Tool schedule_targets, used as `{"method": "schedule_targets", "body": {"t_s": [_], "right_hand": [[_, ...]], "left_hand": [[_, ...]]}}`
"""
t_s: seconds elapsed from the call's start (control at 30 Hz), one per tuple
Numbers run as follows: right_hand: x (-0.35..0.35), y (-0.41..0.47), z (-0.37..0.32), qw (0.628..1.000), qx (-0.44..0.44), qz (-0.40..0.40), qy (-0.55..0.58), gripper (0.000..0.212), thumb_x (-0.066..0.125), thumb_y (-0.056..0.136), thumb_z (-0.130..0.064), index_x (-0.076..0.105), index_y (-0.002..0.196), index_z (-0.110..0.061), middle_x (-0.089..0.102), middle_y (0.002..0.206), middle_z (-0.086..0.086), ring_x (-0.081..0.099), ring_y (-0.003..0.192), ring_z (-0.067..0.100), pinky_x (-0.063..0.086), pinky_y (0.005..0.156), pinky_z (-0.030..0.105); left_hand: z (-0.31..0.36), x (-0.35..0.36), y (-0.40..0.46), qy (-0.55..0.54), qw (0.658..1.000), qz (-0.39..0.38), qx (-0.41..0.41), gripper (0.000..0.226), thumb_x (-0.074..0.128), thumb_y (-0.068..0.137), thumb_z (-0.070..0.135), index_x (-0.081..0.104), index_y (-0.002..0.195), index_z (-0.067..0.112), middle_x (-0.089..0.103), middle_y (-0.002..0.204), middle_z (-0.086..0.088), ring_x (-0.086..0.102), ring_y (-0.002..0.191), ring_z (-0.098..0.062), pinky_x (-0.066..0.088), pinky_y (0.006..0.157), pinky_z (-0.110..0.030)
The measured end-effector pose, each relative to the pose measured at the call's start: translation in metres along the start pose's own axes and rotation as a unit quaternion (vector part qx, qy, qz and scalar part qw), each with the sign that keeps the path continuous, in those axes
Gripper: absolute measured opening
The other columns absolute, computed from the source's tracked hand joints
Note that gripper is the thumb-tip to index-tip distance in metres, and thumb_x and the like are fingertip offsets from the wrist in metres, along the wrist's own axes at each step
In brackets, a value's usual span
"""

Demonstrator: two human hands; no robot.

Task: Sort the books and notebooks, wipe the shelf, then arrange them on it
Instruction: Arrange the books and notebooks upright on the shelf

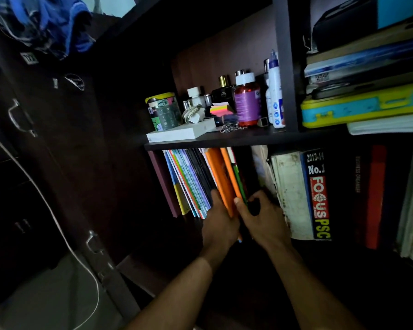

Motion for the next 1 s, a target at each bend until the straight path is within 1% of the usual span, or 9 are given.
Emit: {"method": "schedule_targets", "body": {"t_s": [0.13,0.23,0.3,0.47,0.57,0.7,0.77,0.87,1.0], "right_hand": [[0.000,0.002,-0.005,1.000,-0.027,-0.009,0.012,0.031,0.062,0.091,-0.056,0.059,0.099,-0.027,0.064,0.091,-0.008,0.060,0.088,0.014,0.042,0.074,0.027],[0.003,0.003,-0.003,0.999,-0.036,-0.027,0.022,0.018,0.065,0.091,-0.036,0.065,0.106,-0.025,0.069,0.099,-0.006,0.064,0.096,0.014,0.042,0.078,0.024],[0.008,0.004,-0.001,0.998,-0.046,-0.049,0.015,0.027,0.065,0.089,-0.029,0.066,0.116,-0.025,0.072,0.115,-0.002,0.065,0.109,0.018,0.046,0.087,0.025],[0.021,0.004,0.007,0.992,-0.058,-0.109,-0.027,0.059,0.064,0.094,-0.025,0.045,0.150,-0.031,0.054,0.149,-0.002,0.051,0.135,0.017,0.040,0.108,0.029],[0.021,0.002,0.005,0.991,-0.077,-0.111,-0.013,0.045,0.066,0.095,-0.027,0.050,0.137,-0.031,0.061,0.135,-0.006,0.059,0.122,0.016,0.047,0.099,0.032],[0.024,-0.004,0.001,0.990,-0.091,-0.107,-0.035,0.021,0.063,0.095,-0.031,0.047,0.109,-0.035,0.068,0.102,-0.006,0.066,0.090,0.019,0.054,0.081,0.042],[0.031,-0.007,-0.001,0.988,-0.083,-0.125,-0.048,0.023,0.059,0.095,-0.032,0.045,0.112,-0.035,0.070,0.104,0.000,0.067,0.094,0.026,0.053,0.080,0.042],[0.037,-0.010,-0.010,0.985,-0.086,-0.125,-0.082,0.028,0.053,0.099,-0.028,0.043,0.125,-0.025,0.070,0.112,0.010,0.067,0.102,0.033,0.043,0.073,0.034],[0.032,-0.022,-0.016,0.990,-0.092,-0.090,-0.064,0.020,0.049,0.101,-0.024,0.051,0.121,-0.019,0.070,0.113,0.012,0.067,0.104,0.032,0.044,0.073,0.036]], "left_hand": [[0.002,-0.019,-0.028,-0.161,0.983,0.077,0.051,0.033,0.071,0.093,0.027,0.044,0.109,0.036,0.066,0.084,0.006,0.069,0.062,-0.016,0.060,0.060,-0.046],[0.009,-0.020,-0.042,-0.127,0.980,0.081,0.130,0.038,0.069,0.093,0.011,0.052,0.119,0.033,0.064,0.100,0.011,0.070,0.079,-0.006,0.060,0.071,-0.036],[0.011,-0.011,-0.038,-0.088,0.983,0.053,0.149,0.050,0.065,0.093,0.006,0.051,0.134,0.029,0.059,0.115,0.011,0.067,0.093,-0.001,0.058,0.083,-0.034],[0.009,0.016,-0.031,-0.019,0.986,-0.040,0.158,0.090,0.061,0.089,-0.003,0.019,0.159,0.034,0.039,0.139,0.006,0.055,0.113,0.001,0.050,0.095,-0.024],[0.010,0.024,-0.033,0.015,0.982,-0.065,0.176,0.096,0.057,0.088,-0.002,0.005,0.163,0.028,0.029,0.147,0.001,0.049,0.128,-0.015,0.046,0.099,-0.024],[0.011,0.017,-0.032,0.034,0.982,-0.037,0.184,0.094,0.057,0.088,0.002,0.007,0.164,0.028,0.018,0.161,0.004,0.034,0.145,-0.012,0.046,0.102,-0.023],[0.014,0.019,-0.032,0.059,0.978,-0.035,0.198,0.086,0.054,0.093,0.010,0.008,0.163,0.029,0.010,0.164,0.007,0.027,0.149,-0.010,0.042,0.107,-0.022],[0.010,0.017,-0.029,0.026,0.987,-0.031,0.156,0.060,0.045,0.108,0.029,0.016,0.159,0.042,0.010,0.155,0.037,0.031,0.144,0.002,0.030,0.106,-0.007],[0.012,0.016,-0.035,0.065,0.985,-0.051,0.153,0.070,0.052,0.102,0.014,0.016,0.161,0.028,0.009,0.164,0.015,0.036,0.144,-0.014,0.038,0.111,-0.026]]}}
Point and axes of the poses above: each hand's wrist, its own y-axis towards the middle knuckle, its own x-axis out of the palm, z = x × y, the point moved 10 cm from there along y, towards the middle knuckle
